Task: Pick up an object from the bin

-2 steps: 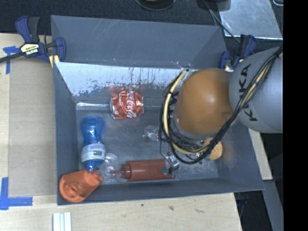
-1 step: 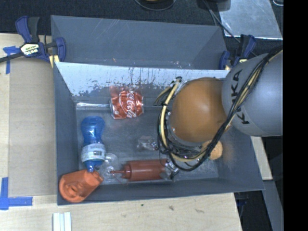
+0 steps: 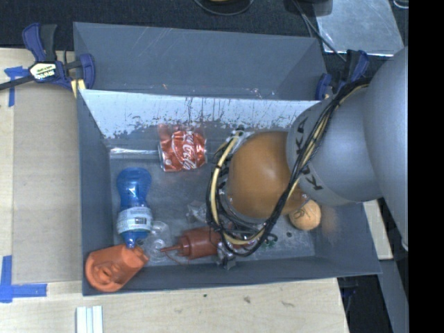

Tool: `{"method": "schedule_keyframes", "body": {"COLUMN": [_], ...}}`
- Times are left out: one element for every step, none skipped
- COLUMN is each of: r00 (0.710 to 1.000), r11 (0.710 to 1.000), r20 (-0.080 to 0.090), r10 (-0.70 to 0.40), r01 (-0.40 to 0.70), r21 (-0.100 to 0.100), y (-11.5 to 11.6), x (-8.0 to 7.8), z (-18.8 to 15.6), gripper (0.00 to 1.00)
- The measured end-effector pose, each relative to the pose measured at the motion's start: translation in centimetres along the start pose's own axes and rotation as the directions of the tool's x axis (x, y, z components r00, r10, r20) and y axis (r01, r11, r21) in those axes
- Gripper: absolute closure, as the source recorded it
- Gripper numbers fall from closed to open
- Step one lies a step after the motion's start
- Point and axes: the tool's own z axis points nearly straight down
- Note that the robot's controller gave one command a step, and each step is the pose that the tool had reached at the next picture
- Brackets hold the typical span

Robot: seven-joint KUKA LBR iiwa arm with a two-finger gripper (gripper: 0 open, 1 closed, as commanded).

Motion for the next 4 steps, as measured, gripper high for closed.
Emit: {"method": "schedule_keyframes", "body": {"r00": [0.972, 0.972, 0.972, 0.972], "r11": [0.972, 0.972, 0.972, 0.972], "r20": [-0.008, -0.008, -0.014, -0.018], "r10": [-0.235, -0.235, -0.235, -0.235], "r01": [0.235, 0.235, 0.235, 0.235], "r21": [-0.006, -0.006, -0.01, -0.013], "y": [-3.2, -3.2, -3.1, -3.0], "x": [0.4, 0.4, 0.5, 0.6], "z": [0.0, 0.0, -0.5, -1.9], "gripper": [1.0, 1.0, 1.0, 1.0]}}
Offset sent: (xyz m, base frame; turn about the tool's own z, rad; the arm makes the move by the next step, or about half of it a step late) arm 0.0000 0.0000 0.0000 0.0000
